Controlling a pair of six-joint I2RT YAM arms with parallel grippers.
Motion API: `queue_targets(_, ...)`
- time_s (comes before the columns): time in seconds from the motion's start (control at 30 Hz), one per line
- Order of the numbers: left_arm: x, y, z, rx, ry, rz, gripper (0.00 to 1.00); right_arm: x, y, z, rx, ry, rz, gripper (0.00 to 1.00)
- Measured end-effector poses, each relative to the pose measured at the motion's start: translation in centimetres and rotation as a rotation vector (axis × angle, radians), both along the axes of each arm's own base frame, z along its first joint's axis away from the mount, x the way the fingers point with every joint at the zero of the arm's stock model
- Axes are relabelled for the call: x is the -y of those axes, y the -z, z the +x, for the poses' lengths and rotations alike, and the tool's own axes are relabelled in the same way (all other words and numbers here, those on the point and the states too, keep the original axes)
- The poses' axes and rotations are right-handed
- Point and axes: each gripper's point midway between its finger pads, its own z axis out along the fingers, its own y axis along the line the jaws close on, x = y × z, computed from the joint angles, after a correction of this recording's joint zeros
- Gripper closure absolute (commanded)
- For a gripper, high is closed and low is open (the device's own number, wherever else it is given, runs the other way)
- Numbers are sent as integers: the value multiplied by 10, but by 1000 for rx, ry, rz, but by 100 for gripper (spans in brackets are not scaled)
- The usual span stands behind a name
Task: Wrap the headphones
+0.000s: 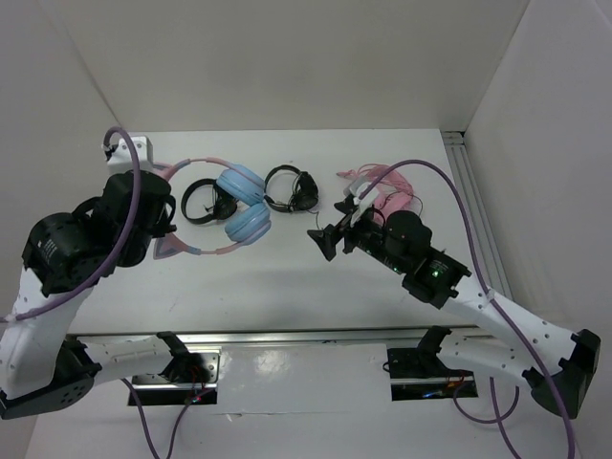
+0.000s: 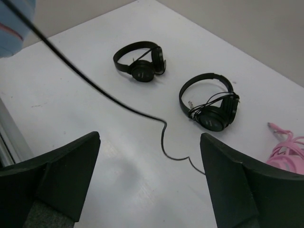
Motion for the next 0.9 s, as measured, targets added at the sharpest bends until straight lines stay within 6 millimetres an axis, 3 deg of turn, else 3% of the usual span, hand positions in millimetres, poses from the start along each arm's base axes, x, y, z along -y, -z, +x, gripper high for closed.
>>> queue_targets(0.1,4,-2,1,-7,22,1,100,-2,-3,8,34,23,0,25)
queue_targets(0.23,1,-13,-3,24,25,-27,100,-11,2,17,54,20,-4,33)
queue_targets(0.33,-1,-15,-5,33,25,-36,100,-15,18,20,60,12,-10,38)
queue_targets(0.43,-2,-15,-6,34,25,-37,100,-16,40,23,54,9,-28,55)
queue_targets(0.57,-2,-16,-6,37,22,-41,100,-14,55,37,45,18,-20,65)
queue_targets(0.73,-6,-18,-10,51,18,-51,100,-9,74,54,20,23,27,100)
queue_targets(0.9,-10,-18,-11,56,2,-42,100,-7,76,54,13,28,69,100)
